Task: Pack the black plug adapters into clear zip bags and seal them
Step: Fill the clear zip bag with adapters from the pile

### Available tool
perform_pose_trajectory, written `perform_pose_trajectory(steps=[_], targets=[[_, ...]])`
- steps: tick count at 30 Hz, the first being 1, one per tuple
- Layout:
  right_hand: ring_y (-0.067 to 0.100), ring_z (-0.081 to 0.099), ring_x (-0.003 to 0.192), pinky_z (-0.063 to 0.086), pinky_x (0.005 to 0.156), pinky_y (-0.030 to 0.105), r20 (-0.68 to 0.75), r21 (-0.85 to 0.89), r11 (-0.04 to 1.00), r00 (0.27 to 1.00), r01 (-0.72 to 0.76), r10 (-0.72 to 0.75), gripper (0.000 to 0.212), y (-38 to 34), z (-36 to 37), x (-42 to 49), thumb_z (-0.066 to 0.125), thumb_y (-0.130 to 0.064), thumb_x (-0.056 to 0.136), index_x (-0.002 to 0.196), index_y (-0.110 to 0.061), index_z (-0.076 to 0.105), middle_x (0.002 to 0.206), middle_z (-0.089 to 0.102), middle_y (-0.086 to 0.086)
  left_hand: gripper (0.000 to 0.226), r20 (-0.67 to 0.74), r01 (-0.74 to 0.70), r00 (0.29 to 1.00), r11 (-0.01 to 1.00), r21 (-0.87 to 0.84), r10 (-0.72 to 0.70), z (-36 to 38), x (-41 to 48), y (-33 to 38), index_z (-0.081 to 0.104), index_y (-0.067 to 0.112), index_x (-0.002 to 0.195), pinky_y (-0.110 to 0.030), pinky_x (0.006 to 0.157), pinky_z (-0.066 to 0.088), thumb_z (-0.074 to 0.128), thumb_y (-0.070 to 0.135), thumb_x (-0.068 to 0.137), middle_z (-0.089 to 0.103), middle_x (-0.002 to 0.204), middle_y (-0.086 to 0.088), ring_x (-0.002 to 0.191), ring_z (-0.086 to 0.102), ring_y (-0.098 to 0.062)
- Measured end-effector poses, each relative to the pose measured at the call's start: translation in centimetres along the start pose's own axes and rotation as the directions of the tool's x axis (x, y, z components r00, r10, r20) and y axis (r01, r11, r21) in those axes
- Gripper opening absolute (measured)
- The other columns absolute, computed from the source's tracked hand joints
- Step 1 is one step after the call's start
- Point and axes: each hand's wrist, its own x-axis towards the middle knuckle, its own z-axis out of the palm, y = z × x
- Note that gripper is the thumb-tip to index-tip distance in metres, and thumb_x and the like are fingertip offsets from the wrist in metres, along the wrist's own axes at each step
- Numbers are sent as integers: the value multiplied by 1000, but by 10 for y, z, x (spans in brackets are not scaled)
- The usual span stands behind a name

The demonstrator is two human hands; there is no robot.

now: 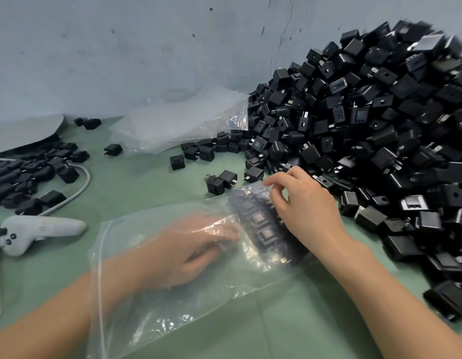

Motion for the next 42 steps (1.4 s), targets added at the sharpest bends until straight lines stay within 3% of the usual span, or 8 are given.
perform_pose_trajectory(steps=[5, 10, 12, 17, 20, 25, 35, 42], targets=[[3, 45, 51, 33, 52, 17, 10, 509, 831, 967, -224, 254, 22, -18, -15, 4, 51, -28, 95, 97, -38, 70, 77, 58, -17, 28, -332, 189, 925, 982, -25, -186, -19, -46, 1, 79, 35, 88, -4, 81, 43, 52, 27, 86, 70, 93, 28, 90, 64, 4], [19, 57, 86, 53, 70, 29, 566, 821, -262, 778, -507, 271, 38, -48, -33, 2, 40, -5, 89, 115, -14, 66, 108, 60, 10, 50, -528, 374, 672, 853, -363, -519, -35, -110, -44, 77, 27, 79, -17, 77, 54, 55, -18, 82, 76, 87, 7, 83, 69, -6], [25, 62, 93, 58, 80, 32, 611, 755, -420, 772, -504, 172, 43, -59, -37, -2, 33, 6, 89, 122, -7, 58, 113, 56, 17, 45, -583, 331, 513, 772, -543, -630, -36, -120, -54, 71, 20, 73, -20, 70, 55, 46, -16, 83, 74, 89, -7, 81, 68, -15], [21, 68, 114, 51, 103, 31, 516, 853, -88, 857, -514, -1, 45, -87, -36, -19, 53, 7, 96, 134, -18, 54, 126, 62, 21, 30, -568, 94, 560, 727, -680, -603, -50, -97, -29, 72, 21, 86, -20, 59, 54, 47, 4, 91, 70, 84, -6, 73, 66, -18], [0, 65, 107, 50, 93, 17, 356, 878, 401, 917, -262, -180, 62, -95, -30, -30, 61, -6, 98, 143, -44, 42, 130, 62, -13, 19, -428, 32, 712, 634, -773, -558, -48, -68, 8, 71, 28, 102, -26, 57, 55, 53, 29, 96, 69, 86, -6, 72, 67, -22], [-2, 43, 135, 40, 111, 27, 234, 687, 701, 855, 191, -463, 90, -112, -22, -44, 54, -8, 100, 145, -68, 5, 149, 32, -30, 32, -287, 35, 827, 553, -833, -484, -28, -41, 37, 65, 35, 105, -29, 58, 55, 60, 55, 81, 71, 87, -6, 72, 68, -22], [-8, 23, 143, 21, 107, 7, 236, 388, 838, 838, 384, -493, 53, -100, -4, -46, 43, -38, 103, 152, -46, 23, 158, 19, -27, 35, -351, 407, 582, 636, -656, -734, -42, -144, -33, 63, 40, 106, -30, 92, 50, 73, 54, 75, 75, 106, 13, 102, 69, -12], [10, 28, 146, 9, 125, 32, 349, 247, 846, 771, 473, -533, 47, -104, 12, -55, 42, -32, 105, 152, -31, 36, 157, 34, -8, 38, -396, 395, 747, 835, -383, -535, 4, -138, -13, 64, 54, 113, -2, 95, 30, 63, 66, 77, 57, 119, 32, 117, 47, 8]])
